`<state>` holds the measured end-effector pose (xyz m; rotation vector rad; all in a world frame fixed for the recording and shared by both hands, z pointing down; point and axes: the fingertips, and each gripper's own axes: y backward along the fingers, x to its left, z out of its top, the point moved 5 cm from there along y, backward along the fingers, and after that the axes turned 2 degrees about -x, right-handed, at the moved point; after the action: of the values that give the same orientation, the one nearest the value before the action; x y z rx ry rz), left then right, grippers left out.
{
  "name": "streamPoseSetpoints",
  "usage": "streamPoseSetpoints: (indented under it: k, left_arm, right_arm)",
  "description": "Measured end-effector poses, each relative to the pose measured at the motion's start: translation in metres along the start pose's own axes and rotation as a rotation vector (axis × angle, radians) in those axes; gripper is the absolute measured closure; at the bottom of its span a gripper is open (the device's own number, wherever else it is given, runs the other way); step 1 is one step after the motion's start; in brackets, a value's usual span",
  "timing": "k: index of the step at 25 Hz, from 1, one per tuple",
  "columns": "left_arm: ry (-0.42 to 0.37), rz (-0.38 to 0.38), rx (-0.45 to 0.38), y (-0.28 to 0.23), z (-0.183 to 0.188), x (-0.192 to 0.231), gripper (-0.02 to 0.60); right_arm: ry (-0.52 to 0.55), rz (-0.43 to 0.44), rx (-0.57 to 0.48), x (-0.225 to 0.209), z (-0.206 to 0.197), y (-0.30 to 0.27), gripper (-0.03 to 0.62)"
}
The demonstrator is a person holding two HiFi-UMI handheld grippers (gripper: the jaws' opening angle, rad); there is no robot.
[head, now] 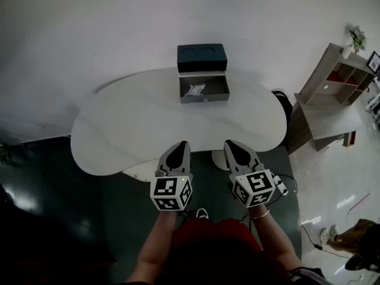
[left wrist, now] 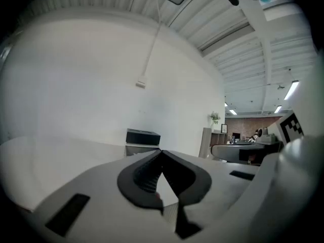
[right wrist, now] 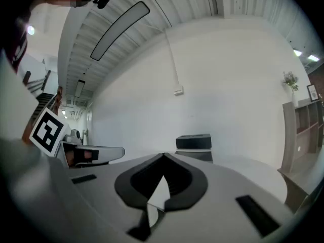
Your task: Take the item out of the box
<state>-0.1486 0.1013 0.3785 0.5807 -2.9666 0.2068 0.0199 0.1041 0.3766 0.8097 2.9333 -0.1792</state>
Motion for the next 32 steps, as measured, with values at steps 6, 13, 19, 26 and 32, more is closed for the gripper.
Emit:
streamPoseSetpoints:
  k: [6,13,19,26,32]
  left_arm:
    - [0.014,0.007,0.030,-0.001,-0.006,0.001,0.560]
    - [0.000,-0.028,0.019,-0.009,-0.001,0.001,0.558]
    - [-0.023,-0.034,0.024,-0.013,0.006,0.001,0.558]
    - [-0.032,-0.041,0.052,-0.020,0.006,0.001,0.557]
    - [-0.026,-0.035,0.071,-0.031,0.007,0.005,0.552]
  right_arm:
    - [0.004,-0.001,0.019,-0.004,-0.002,-0.004,0.579]
    - [-0.002,0.000,0.002,-0.001,0.003,-0.009,0.579]
    - [-0.007,-0.012,0.012,-0.004,0.005,-0.011,0.579]
    - [-0.004,-0.006,0.030,-0.004,0.006,-0.012,0.579]
    - [-0.019,-0.004,0.033,-0.011,0.007,-0.017,0.579]
